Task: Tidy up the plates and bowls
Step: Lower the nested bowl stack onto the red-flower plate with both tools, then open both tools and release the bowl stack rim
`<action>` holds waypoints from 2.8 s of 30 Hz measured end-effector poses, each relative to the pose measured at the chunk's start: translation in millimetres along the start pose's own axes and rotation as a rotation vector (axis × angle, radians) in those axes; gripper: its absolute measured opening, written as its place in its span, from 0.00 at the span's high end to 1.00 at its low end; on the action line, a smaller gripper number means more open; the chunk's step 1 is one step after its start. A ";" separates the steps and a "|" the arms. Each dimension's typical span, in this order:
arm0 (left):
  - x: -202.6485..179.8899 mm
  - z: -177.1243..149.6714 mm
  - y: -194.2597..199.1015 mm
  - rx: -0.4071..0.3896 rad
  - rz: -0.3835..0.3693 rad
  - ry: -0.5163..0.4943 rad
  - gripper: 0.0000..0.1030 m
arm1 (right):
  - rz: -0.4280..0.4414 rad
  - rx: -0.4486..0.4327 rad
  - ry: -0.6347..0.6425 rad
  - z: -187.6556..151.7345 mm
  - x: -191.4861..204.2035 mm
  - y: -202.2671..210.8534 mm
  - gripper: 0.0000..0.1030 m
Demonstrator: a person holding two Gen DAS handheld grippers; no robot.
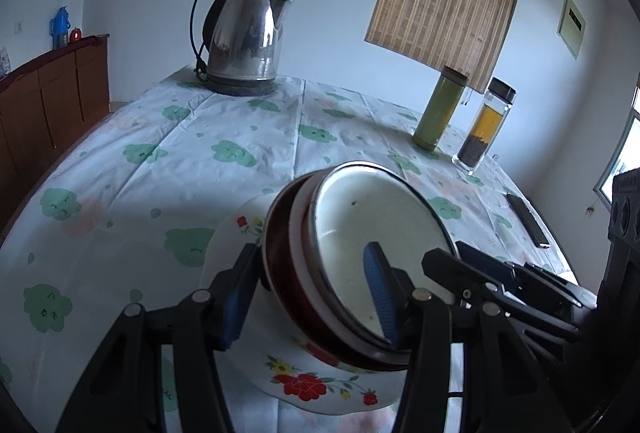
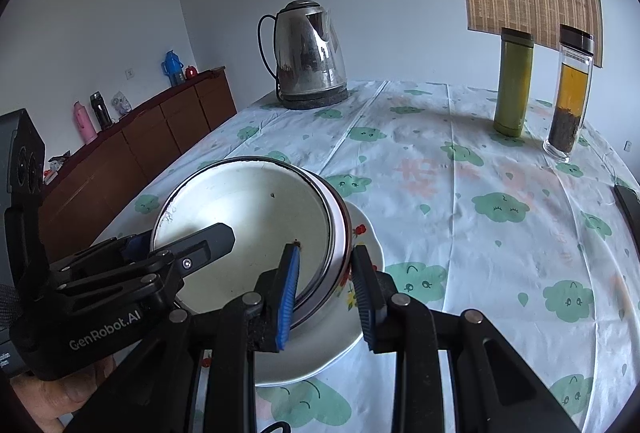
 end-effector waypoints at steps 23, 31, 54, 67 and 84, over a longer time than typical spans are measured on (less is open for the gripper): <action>5.6 -0.6 -2.1 -0.007 0.021 -0.018 0.49 | 0.008 -0.058 0.021 -0.2 5.1 -2.9 0.69; 5.3 -1.2 -4.6 -0.002 0.018 -0.014 0.49 | 0.006 -0.062 0.038 -1.7 7.0 -2.7 0.69; 7.0 1.5 3.2 -0.045 0.029 -0.030 0.40 | 0.035 -0.114 0.046 -0.9 6.6 6.5 0.55; -13.2 6.8 40.2 -0.254 0.093 -0.170 0.23 | -0.068 -0.361 0.080 1.7 6.6 50.7 0.46; -22.1 11.8 59.1 -0.355 0.161 -0.228 0.00 | -0.132 -0.507 0.073 1.3 -3.5 79.4 0.38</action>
Point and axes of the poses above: each gripper's, at about its wrist camera, not at the fingertips, and y roughly against the way its jaws point, x to its left, z to its top, the point moved 2 cm from there along -y, roughly the way its jaws point, and after that the axes turned 11 degrees about -z, right-handed, at the moved point
